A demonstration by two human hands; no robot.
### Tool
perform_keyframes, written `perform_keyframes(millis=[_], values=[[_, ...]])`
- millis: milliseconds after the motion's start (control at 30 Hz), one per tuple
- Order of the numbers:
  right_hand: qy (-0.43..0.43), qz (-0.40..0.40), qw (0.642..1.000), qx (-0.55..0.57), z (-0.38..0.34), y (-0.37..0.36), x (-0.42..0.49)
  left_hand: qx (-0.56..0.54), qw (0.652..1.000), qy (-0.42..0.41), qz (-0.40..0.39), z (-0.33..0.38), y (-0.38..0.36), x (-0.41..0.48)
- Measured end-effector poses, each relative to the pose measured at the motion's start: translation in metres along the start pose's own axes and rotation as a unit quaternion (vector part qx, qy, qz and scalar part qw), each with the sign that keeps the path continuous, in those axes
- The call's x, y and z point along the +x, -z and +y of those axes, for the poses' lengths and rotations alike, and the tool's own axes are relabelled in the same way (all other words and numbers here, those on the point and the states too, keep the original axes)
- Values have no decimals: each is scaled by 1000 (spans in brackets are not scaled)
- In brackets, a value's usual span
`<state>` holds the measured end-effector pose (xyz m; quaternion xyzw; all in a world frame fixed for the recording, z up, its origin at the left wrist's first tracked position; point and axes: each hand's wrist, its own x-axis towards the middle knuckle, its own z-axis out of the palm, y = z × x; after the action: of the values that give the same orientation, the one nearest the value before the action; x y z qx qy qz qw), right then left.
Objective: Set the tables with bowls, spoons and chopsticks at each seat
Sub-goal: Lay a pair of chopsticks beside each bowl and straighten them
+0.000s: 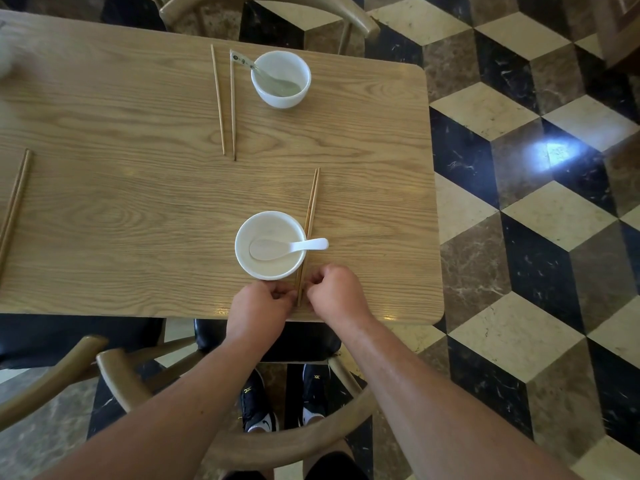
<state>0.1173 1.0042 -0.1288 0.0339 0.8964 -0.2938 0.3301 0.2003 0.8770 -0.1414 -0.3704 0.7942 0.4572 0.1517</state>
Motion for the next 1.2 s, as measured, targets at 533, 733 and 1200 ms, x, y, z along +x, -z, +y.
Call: perform_keyframes(millis=[533,733,1200], values=[[1,3,1000,14,2,-2,-2,0,1000,-1,-3,-5,-2,3],[3,1,1000,13,3,-2,1,2,1000,-7,-5,-6,-1,3],[9,-1,1000,12,5,-5,5,-8,1000,2,-8,-6,-1,4]])
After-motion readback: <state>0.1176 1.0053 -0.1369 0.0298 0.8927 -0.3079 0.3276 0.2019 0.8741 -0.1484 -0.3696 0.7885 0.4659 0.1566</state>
